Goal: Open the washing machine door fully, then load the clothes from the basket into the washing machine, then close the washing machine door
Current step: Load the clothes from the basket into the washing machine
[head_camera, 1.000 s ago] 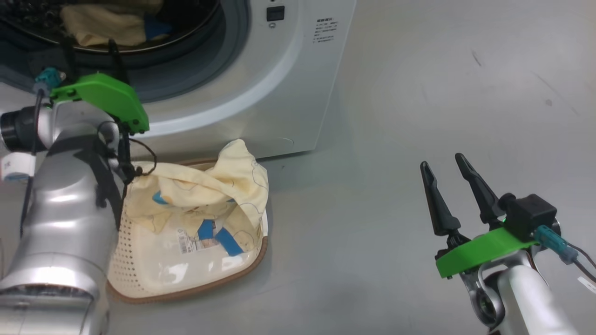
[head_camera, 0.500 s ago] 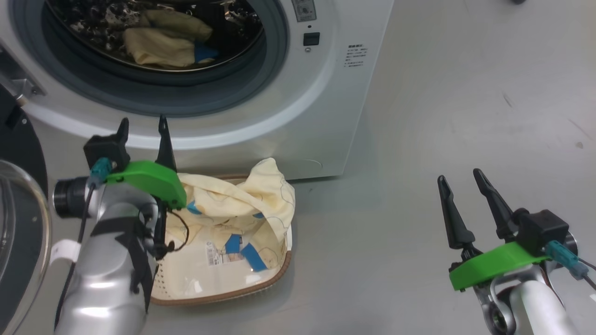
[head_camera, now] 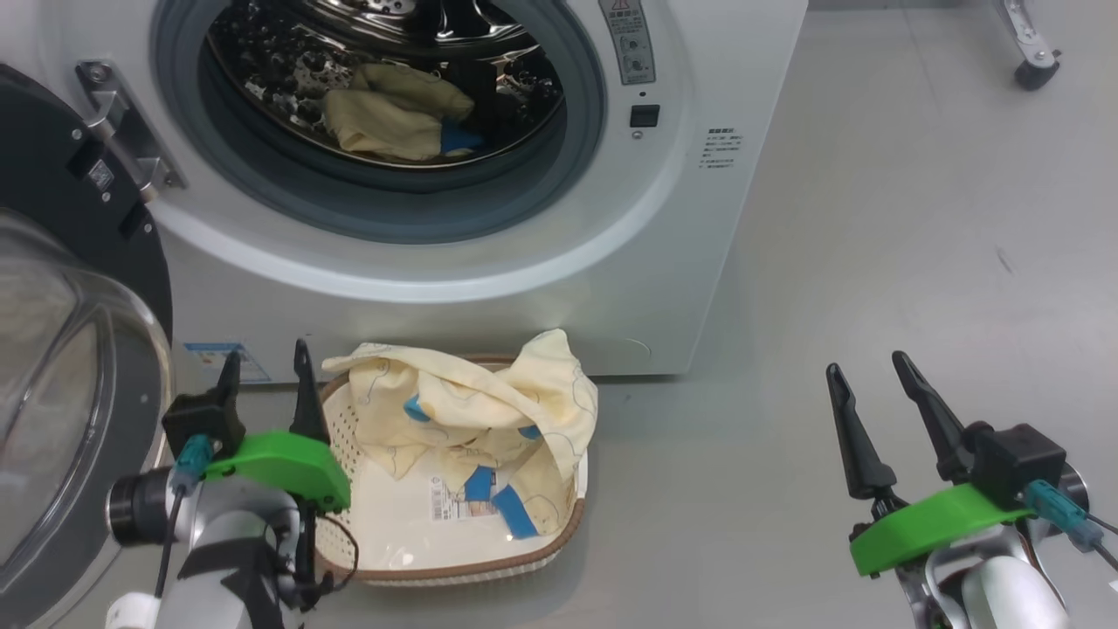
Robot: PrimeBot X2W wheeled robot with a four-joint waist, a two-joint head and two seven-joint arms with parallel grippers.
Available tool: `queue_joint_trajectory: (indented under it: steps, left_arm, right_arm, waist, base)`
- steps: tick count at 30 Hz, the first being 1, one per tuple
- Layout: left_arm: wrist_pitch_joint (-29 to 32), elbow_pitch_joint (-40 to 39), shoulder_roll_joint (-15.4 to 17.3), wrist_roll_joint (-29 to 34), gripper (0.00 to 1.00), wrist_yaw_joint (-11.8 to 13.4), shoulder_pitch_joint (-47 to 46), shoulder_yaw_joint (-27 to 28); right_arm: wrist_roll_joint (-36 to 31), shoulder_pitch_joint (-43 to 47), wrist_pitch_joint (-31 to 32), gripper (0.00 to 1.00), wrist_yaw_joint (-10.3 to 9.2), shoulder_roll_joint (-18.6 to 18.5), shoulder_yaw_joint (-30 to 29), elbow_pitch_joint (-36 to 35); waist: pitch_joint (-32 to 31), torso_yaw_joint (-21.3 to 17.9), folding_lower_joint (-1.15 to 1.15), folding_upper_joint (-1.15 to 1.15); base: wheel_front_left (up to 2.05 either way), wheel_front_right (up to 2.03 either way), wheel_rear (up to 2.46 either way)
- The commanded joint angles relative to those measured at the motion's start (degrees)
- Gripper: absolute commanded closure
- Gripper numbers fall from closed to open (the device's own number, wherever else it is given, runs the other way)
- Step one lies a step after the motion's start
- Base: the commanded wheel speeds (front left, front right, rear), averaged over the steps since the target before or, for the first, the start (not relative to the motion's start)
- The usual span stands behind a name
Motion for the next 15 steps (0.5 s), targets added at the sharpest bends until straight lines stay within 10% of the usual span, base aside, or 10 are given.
queue_joint_trajectory:
  steps: [1, 15]
  left_arm:
    - [-0.79, -2.63, 1.02, 0.4, 0.0, 0.63, 0.07, 2.15]
    - [-0.8, -12.08, 0.63, 1.52, 0.0, 2.36, 12.38, 5.01]
  right_arm:
    - [-0.49, -0.56, -0.38, 0.0, 0.22, -1.1, 1.21, -1.81]
    - [-0.49, 0.64, -0.38, 0.0, 0.22, -1.29, 1.57, -1.55]
  waist:
    - [-0.39, 0.53, 0.01, 0.0]
    - [-2.16, 1.22, 0.01, 0.0]
  base:
    - [0.0, 0.0, 0.0]
    - [0.0, 0.0, 0.0]
